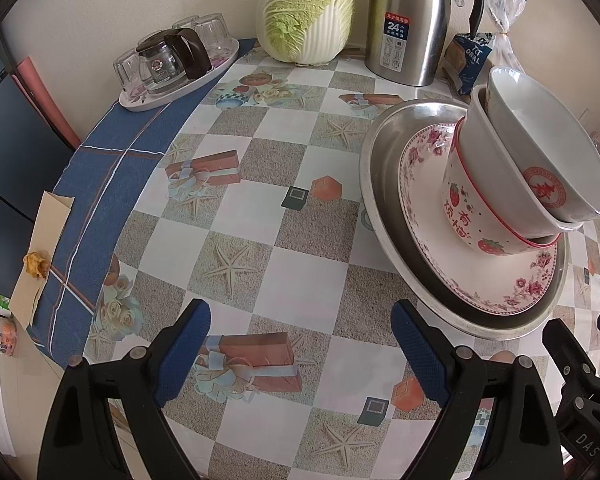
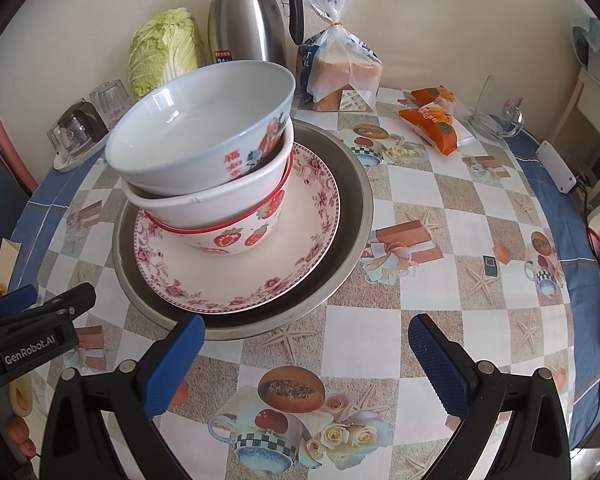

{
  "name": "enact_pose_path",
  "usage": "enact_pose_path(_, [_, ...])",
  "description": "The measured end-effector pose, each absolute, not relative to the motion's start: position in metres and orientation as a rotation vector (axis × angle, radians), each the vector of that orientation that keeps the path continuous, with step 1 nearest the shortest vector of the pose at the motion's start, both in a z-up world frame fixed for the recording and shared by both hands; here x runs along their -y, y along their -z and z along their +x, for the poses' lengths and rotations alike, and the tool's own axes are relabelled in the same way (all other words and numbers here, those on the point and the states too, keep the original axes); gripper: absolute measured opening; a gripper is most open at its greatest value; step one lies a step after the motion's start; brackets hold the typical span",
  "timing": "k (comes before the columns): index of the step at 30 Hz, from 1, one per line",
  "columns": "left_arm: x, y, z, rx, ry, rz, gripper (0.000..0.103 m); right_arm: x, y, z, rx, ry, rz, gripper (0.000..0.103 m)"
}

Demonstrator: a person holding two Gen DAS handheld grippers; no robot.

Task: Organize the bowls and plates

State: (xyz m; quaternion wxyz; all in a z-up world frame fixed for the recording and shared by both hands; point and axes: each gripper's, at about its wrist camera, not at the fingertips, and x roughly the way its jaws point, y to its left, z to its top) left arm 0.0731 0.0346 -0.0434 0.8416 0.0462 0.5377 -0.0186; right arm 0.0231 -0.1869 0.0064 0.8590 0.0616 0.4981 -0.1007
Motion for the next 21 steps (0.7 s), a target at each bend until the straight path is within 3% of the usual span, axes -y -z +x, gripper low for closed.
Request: enact_pose_path(21, [-0.0338,0.0430,0.0747,-1.138,0.039,0.099,0.092,0.1866,-0.0074,0.0233,-1.047,0.211,0.129,0.103])
